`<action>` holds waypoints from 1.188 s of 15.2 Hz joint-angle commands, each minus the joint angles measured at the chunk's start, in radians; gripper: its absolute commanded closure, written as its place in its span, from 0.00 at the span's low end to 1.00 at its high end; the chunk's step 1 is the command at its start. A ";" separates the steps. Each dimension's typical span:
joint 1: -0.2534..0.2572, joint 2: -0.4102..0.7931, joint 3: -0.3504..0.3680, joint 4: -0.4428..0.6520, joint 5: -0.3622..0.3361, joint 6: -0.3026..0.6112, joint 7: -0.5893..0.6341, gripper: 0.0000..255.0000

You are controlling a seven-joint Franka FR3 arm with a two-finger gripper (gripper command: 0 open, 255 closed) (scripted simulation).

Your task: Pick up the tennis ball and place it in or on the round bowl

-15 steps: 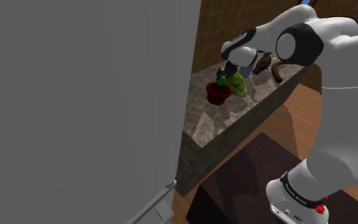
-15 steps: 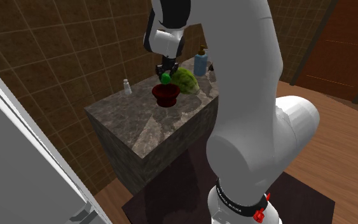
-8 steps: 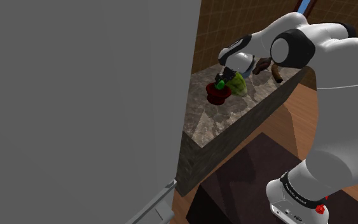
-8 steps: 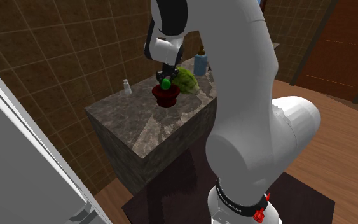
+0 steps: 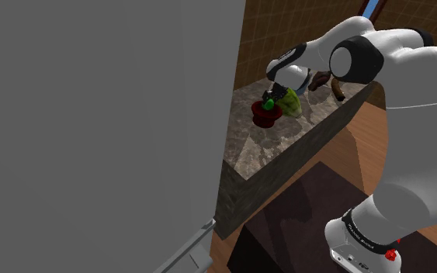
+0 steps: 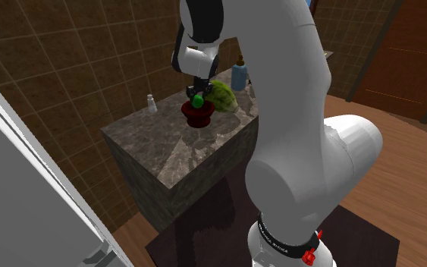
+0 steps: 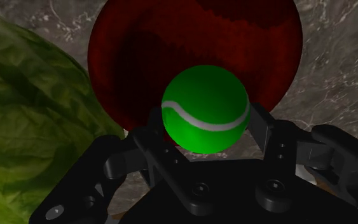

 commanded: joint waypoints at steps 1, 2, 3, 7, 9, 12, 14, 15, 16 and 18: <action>0.000 0.000 0.000 0.000 0.000 0.000 0.000 0.00; 0.000 0.000 0.000 0.000 0.000 0.000 0.000 0.00; 0.000 0.000 0.000 0.000 0.000 0.000 0.000 0.00; 0.007 -0.033 -0.010 -0.022 -0.009 -0.011 0.004 0.00; 0.020 -0.097 -0.032 -0.063 -0.029 -0.036 0.015 0.00; 0.026 -0.122 -0.041 -0.077 -0.038 -0.046 0.020 0.00; 0.026 -0.122 -0.041 -0.077 -0.038 -0.046 0.020 0.00; 0.026 -0.122 -0.041 -0.077 -0.038 -0.046 0.020 0.00; 0.026 -0.122 -0.041 -0.077 -0.038 -0.046 0.020 0.00; 0.026 -0.122 -0.041 -0.077 -0.038 -0.046 0.020 0.00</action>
